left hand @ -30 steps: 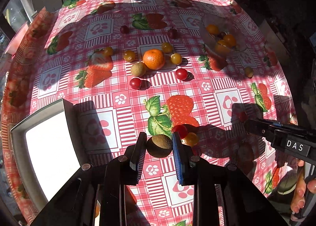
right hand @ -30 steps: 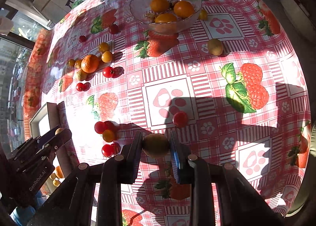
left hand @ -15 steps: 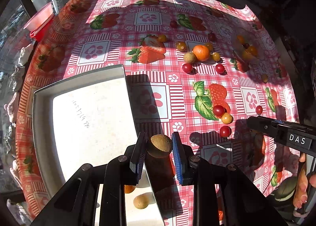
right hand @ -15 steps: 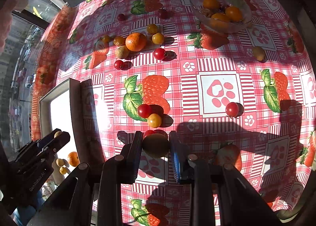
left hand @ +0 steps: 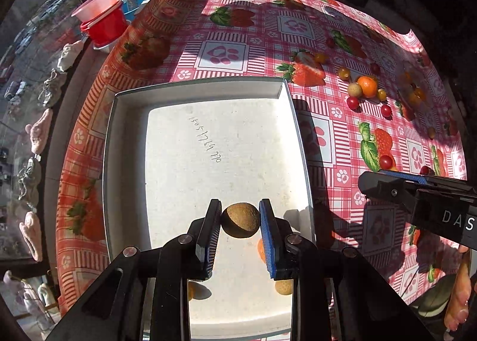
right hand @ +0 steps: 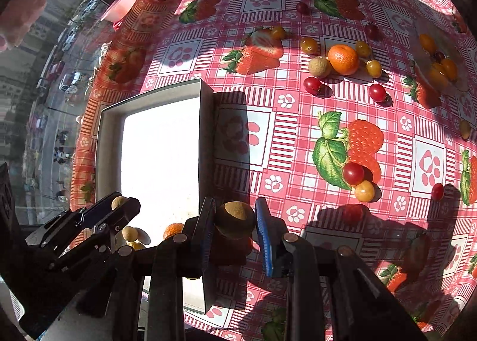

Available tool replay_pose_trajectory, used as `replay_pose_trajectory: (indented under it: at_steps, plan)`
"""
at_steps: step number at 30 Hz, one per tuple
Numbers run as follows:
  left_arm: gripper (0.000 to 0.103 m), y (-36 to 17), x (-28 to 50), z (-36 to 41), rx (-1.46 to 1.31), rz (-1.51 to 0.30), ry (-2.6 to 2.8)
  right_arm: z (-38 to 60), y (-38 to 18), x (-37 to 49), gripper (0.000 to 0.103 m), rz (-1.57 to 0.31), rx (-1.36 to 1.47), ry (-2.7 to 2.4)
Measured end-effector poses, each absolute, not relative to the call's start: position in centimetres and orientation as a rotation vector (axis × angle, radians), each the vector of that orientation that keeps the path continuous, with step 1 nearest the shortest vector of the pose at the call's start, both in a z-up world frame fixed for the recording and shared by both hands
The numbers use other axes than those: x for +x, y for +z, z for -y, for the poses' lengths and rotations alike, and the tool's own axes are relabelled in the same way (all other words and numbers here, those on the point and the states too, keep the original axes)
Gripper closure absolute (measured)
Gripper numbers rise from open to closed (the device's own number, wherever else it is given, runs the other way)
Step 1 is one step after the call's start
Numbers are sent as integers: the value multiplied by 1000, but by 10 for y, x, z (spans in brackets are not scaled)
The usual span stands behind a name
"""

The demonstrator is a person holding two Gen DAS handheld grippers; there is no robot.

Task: Organize fruits
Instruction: 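Carry both fruits into the white tray and open both grippers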

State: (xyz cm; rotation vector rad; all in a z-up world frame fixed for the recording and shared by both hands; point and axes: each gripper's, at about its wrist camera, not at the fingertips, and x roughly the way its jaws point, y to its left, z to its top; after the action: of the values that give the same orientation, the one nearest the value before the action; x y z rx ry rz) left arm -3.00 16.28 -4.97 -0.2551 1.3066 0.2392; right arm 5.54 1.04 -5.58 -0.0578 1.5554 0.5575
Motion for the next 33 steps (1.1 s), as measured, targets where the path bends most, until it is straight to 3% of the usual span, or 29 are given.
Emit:
replay_pose_trajectory:
  at_steps: [11, 22, 23, 24, 25, 29, 31, 33]
  plan:
    - [75, -91, -47, -208, -269, -1379, 346, -98, -94, 36, 74, -1609, -195, 670]
    - [74, -109, -48, -209, -239, -1411, 359, -122, -121, 28, 73, -1623, -318, 682]
    - [58, -109, -48, -209, -233, -1409, 364, -122, -123, 28, 73, -1623, -323, 681]
    - [28, -109, -48, -208, -229, -1407, 367, -123, -124, 27, 73, -1621, -325, 680]
    - [20, -108, -49, -211, -217, -1390, 381, -125, -124, 26, 73, -1618, -328, 681]
    - [18, -109, -49, -209, -196, -1395, 377, -128, -124, 24, 64, -1621, -331, 704]
    - [18, -112, -49, -207, -186, -1408, 381, -130, -125, 24, 53, -1621, -331, 710]
    - [18, -112, -49, -206, -187, -1413, 384, -132, -125, 23, 35, -1622, -340, 704]
